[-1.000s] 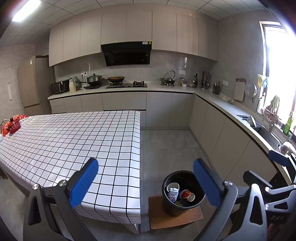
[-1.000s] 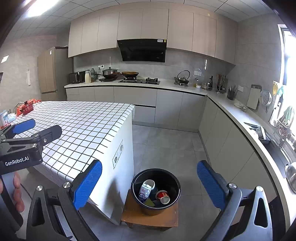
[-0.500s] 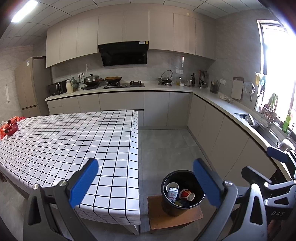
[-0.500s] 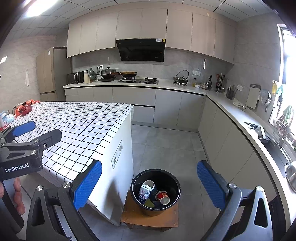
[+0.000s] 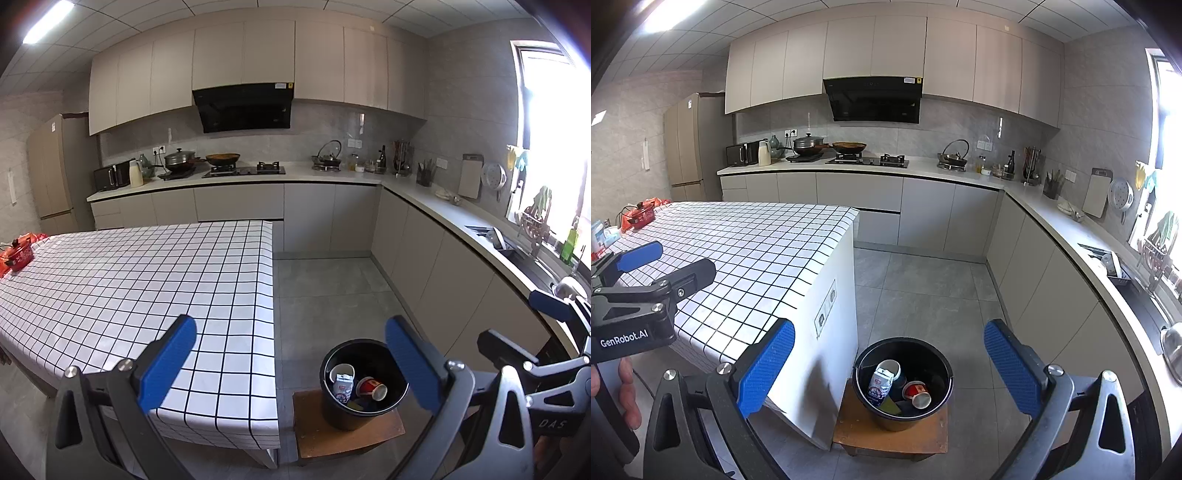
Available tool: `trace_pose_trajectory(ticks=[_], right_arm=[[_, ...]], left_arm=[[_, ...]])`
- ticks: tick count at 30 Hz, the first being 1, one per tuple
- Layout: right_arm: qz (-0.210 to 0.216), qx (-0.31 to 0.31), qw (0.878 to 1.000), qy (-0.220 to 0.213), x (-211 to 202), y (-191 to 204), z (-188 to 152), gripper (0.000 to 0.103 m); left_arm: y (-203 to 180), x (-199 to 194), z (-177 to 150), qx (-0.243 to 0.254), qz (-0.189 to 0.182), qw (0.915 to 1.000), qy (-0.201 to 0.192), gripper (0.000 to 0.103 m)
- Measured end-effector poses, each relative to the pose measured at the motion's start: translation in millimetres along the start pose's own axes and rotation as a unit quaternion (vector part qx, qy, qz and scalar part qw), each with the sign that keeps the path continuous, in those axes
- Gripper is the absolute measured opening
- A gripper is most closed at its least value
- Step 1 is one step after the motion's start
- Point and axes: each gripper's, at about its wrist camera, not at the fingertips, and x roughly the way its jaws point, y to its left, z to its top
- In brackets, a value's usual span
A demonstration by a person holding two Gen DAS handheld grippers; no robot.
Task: Collect trash
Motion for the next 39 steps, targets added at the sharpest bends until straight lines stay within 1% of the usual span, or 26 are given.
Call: trace_pose_trajectory(ticks=[13,23,28,32,39], right_arm=[[-0.002,0.0,1.0,0.0,-1,-3,-1,0.103],[-0.004,-0.005,1.0,0.003,2,-2,2,0.103],[-0.006,-0.004,1.0,0.001,3,-1,3,0.103],[-0.009,-0.003,1.0,0.0,4,-3,4,0.103],[-0.008,-0.003,1.0,0.002,4,-5,2,0.103]], left_arm=[[-5,2,0,0.007,-0.002,1.0,-0.003,0.103],[0,4,-1,0.004,0.002,1.0,-0.005,0.103],[2,8,-3,0.003,-0.006,1.0,-0.001,0.103],[6,10,-5,-0.002,-0.023,0.9997,0.002,0.103],[3,7,-5,-0.001,-0.028,0.9996,-0.003,0.103]])
